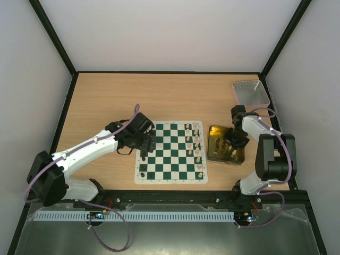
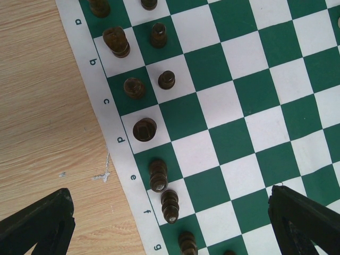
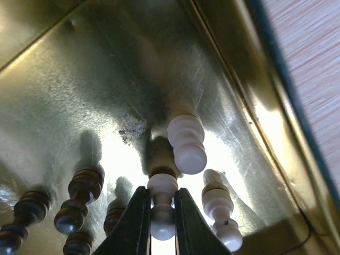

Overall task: Set up the chess pieces on the board
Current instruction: Pick up the chess piece from the storage box, then place the chess piece on the chessboard.

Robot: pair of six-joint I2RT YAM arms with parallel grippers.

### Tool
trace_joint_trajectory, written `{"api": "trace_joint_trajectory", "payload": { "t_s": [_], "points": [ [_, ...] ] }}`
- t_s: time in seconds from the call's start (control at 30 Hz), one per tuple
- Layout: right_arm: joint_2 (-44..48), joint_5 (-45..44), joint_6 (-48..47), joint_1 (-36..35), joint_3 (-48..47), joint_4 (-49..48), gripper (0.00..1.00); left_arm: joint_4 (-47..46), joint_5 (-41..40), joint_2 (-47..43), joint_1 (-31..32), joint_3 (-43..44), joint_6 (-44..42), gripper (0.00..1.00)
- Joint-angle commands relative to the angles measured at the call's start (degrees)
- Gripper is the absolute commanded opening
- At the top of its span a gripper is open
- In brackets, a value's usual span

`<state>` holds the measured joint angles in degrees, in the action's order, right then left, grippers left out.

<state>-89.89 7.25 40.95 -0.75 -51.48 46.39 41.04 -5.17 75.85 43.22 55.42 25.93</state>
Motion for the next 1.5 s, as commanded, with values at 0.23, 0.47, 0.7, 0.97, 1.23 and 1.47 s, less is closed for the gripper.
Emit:
{"api": "trace_joint_trajectory", "payload": {
  "t_s": [0.23,0.47,0.7,0.97,1.23,1.47],
  "points": [
    [9.4,-6.6,0.8,-4.5,-5.3,8.0,0.03,0.4,-0.5,1.0,0.3,-0.5,-0.5,0.99],
    [9.2,-5.3,1.8,-17.9,-14.3,14.3,0.04,0.4,-0.5,1.5,0.2,-0.5,-0.6,0.99],
    [6.0,-3.7,3.9,-31.6,-18.9,17.6,0.04,0.7,-1.2,1.4,0.3,-0.2,-0.5,0.99],
    [2.6,0.8,5.4,-44.3,-15.5,15.1,0.04,0.8,-1.3,1.1,0.3,-0.2,-0.4,0.99],
    [0.1,2.0,6.2,-45.9,-9.5,9.7,0.04,0.8,-1.5,1.0,0.3,-0.2,-0.5,0.99],
    [-2.1,3.2,6.8,-45.9,-6.6,4.9,0.05,0.8,-1.7,1.0,0.3,-0.2,-0.4,0.99]
  ]
}}
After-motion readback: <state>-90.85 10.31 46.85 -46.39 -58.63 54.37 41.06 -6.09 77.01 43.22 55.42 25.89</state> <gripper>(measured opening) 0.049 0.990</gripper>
